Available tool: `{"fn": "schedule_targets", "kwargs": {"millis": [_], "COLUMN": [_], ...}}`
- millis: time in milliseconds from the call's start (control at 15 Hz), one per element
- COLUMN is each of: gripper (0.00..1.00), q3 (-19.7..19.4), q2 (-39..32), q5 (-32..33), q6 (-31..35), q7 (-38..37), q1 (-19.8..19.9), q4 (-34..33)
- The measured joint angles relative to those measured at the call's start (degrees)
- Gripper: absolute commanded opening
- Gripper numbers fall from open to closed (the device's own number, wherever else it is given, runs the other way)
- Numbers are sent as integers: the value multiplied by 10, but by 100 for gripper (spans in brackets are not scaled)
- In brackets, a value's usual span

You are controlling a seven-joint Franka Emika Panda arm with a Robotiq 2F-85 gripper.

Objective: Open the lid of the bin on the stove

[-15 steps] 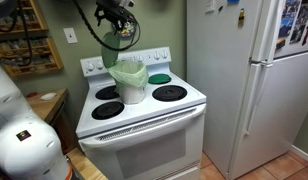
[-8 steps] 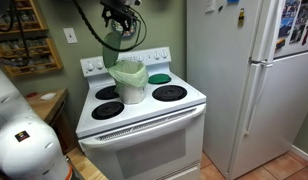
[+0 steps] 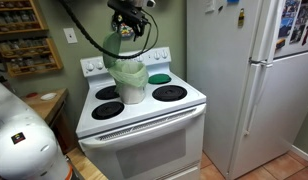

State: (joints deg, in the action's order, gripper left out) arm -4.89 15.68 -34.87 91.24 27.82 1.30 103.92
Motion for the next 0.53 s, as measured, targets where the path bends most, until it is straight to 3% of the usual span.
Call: {"fn": "schedule_targets", "kwargs": {"millis": [533], "gripper": [100], "q3": [-11], "q2": [23], "q5": [19], "q6": [20], "q7": [8], "q1": [8], "q4": [30]}}
